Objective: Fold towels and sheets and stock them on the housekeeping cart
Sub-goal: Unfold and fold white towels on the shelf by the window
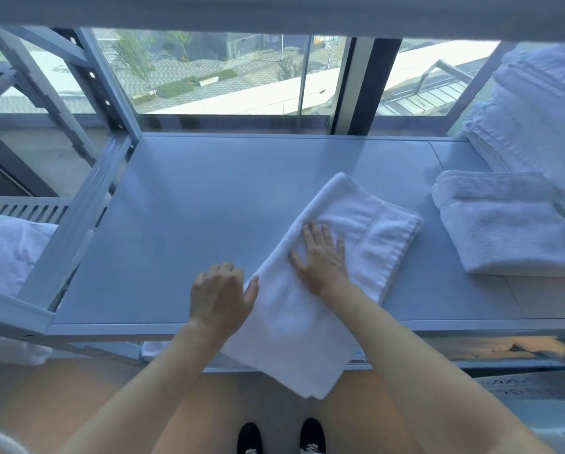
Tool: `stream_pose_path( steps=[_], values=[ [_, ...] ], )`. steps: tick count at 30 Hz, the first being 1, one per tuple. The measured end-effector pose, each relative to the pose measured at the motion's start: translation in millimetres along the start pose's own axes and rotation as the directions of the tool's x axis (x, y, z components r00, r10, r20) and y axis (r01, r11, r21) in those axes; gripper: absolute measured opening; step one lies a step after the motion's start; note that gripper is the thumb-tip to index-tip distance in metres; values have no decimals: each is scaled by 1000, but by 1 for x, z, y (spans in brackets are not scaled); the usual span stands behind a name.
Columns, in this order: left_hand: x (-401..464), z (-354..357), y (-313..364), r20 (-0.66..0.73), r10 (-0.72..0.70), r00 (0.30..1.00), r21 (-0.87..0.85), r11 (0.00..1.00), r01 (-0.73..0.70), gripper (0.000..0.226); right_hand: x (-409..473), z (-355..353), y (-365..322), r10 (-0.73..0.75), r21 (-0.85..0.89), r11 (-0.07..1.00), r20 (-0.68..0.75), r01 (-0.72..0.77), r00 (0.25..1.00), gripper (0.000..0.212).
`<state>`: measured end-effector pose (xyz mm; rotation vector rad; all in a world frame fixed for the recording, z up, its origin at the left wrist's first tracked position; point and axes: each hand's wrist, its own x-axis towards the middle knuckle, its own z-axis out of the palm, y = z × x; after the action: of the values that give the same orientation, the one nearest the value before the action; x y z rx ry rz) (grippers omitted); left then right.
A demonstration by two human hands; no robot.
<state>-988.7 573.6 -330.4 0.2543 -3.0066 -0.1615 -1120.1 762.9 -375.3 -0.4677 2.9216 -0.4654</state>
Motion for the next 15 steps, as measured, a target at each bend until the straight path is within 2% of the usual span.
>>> stream_pose_path(
  steps=[2,5,7,10,12,15],
  values=[
    [8,4,-1,-52,85,995,-134,987,-91,21,-7,10,-8,-135,-38,990,35,137,990,79],
    [24,14,-2,39,281,959,-229,937,-265,58,-12,11,-7,-391,-47,917,87,396,916,76],
    [32,23,0,125,346,930,-236,921,-311,70,-18,9,-5,-472,34,881,22,472,881,68],
    [36,39,0,263,376,889,-207,922,-328,70,-25,2,6,-345,163,915,-157,369,925,53],
    [34,42,-6,280,368,887,-194,926,-323,70,-28,-6,25,-291,122,944,-138,308,947,53],
    [29,40,-17,215,358,909,-246,920,-305,70,-37,-17,69,-289,17,957,-28,289,957,58]
  ],
)
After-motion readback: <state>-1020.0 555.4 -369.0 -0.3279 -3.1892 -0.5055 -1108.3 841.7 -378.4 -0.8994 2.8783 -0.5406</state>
